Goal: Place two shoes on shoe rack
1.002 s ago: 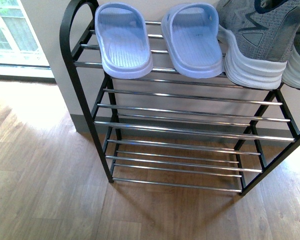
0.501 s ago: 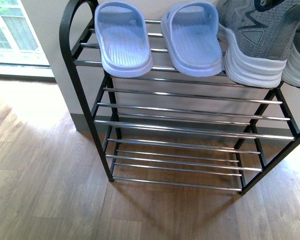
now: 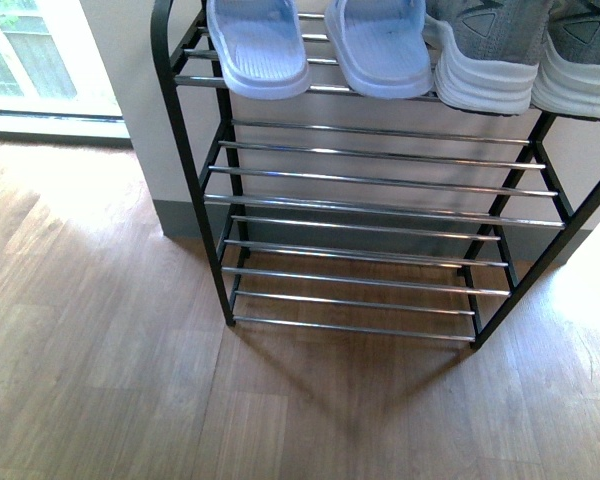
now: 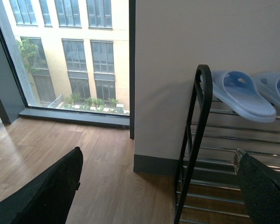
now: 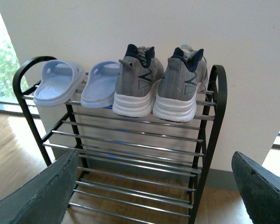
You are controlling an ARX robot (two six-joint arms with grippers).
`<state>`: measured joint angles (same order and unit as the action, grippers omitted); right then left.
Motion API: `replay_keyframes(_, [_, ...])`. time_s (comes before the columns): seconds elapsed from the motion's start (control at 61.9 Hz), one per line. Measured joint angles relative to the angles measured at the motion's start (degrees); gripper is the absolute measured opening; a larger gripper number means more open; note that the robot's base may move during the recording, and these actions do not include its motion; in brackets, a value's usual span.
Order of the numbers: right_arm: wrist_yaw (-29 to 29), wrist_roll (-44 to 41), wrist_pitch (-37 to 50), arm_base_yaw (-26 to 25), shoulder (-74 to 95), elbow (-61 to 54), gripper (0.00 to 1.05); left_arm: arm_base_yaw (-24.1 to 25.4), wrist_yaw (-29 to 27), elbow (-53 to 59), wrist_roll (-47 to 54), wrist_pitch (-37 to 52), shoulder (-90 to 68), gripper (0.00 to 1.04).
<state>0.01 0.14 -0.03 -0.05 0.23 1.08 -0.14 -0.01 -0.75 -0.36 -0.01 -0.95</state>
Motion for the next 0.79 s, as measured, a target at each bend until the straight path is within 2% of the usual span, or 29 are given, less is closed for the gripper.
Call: replay_keyframes(0.792, [0.02, 0.0, 0.0, 0.0, -0.02, 0.0, 0.95, 0.0, 0.0, 0.0, 0.0, 0.0, 0.02, 0.95])
